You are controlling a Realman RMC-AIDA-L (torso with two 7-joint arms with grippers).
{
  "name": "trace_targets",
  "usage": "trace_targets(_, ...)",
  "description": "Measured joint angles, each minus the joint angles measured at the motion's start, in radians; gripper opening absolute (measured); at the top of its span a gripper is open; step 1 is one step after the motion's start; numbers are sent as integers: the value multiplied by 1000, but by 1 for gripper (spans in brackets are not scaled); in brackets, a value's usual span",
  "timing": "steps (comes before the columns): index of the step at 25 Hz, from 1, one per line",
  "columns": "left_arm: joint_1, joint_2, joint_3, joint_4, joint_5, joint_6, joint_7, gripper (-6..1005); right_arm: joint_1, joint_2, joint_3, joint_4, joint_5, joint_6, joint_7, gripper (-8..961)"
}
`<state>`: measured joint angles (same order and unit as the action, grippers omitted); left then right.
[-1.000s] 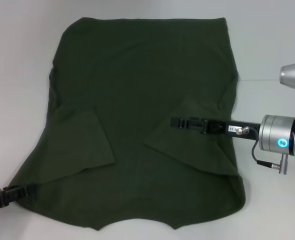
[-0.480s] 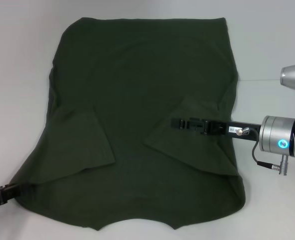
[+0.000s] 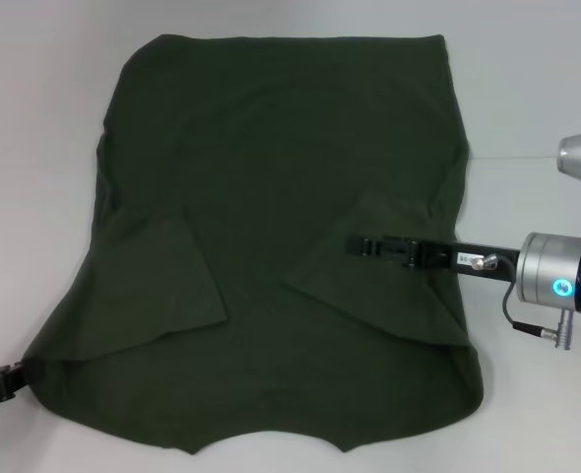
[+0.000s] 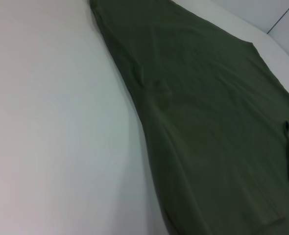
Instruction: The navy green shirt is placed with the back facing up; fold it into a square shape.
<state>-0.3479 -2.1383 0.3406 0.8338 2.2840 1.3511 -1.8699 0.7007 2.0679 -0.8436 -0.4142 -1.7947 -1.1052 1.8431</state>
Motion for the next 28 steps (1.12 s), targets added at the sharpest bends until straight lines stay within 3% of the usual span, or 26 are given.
trace_targets(7, -7, 0, 0, -3, -10, 7, 0, 37, -27, -20, -3, -11, -5, -44, 26, 899)
trace_targets(13, -15, 0, -4, -6, -14, 12, -5, 29, -82, -48, -10, -125, -143, -117, 211, 900)
trace_targets(20, -19, -5, -8, -9, -16, 13, -8, 29, -134, -64, -4, -231, -283, -187, 362, 899)
trace_targets(28, -18, -6, -10, -23, -37, 13, -7, 28, -185, -73, -5, -258, -300, -227, 379, 897)
